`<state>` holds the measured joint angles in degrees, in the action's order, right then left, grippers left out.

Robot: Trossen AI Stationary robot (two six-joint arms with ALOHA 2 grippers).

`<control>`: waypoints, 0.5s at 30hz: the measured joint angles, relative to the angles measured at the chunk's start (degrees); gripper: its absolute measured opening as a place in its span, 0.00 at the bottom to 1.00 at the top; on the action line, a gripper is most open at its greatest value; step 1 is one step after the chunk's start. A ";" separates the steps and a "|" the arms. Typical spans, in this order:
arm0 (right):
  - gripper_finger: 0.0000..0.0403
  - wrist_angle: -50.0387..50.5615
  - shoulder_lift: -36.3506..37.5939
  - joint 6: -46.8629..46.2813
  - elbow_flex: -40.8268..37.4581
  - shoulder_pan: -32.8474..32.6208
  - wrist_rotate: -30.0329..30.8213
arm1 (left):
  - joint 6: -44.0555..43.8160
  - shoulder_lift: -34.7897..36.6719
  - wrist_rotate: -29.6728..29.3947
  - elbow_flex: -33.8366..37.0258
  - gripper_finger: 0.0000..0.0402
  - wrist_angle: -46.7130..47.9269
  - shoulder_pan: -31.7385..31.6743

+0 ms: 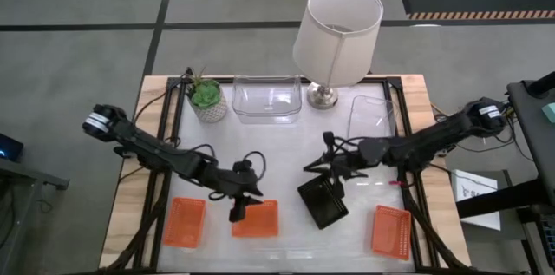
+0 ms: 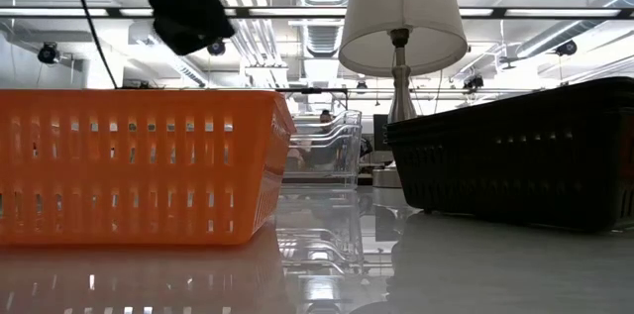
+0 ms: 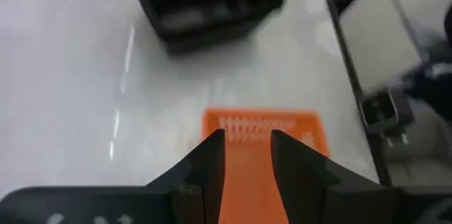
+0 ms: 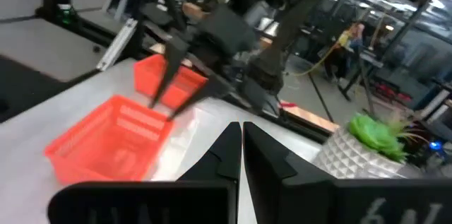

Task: Stack baskets by color
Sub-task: Stack the middle orange bin on the left orange bin

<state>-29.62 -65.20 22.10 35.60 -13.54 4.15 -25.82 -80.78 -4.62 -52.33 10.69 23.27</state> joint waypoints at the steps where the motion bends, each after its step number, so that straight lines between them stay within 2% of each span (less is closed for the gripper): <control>1: 0.02 0.27 0.54 -0.04 -0.25 0.54 -0.09 | -0.85 -0.78 1.44 -1.36 0.24 2.49 0.00; 4: 0.02 1.61 1.67 -0.05 -0.56 0.94 -0.09 | -1.09 -2.51 2.53 -4.63 0.25 8.82 0.04; 8: 0.02 3.92 3.92 -0.87 -1.15 0.44 -1.34 | -1.36 -3.24 1.79 -6.37 0.31 10.92 0.04; 12: 0.02 6.85 6.10 -1.10 -2.13 0.05 -1.61 | -1.29 -3.18 -5.68 -6.21 0.39 10.93 -0.07; 15: 0.02 7.05 7.50 -1.68 -2.99 0.03 -1.63 | -0.60 -3.42 -8.66 -6.01 0.44 10.66 -0.17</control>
<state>-22.57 -57.71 20.42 32.61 -13.51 2.52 -26.42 -84.20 -13.28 -58.33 21.35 23.09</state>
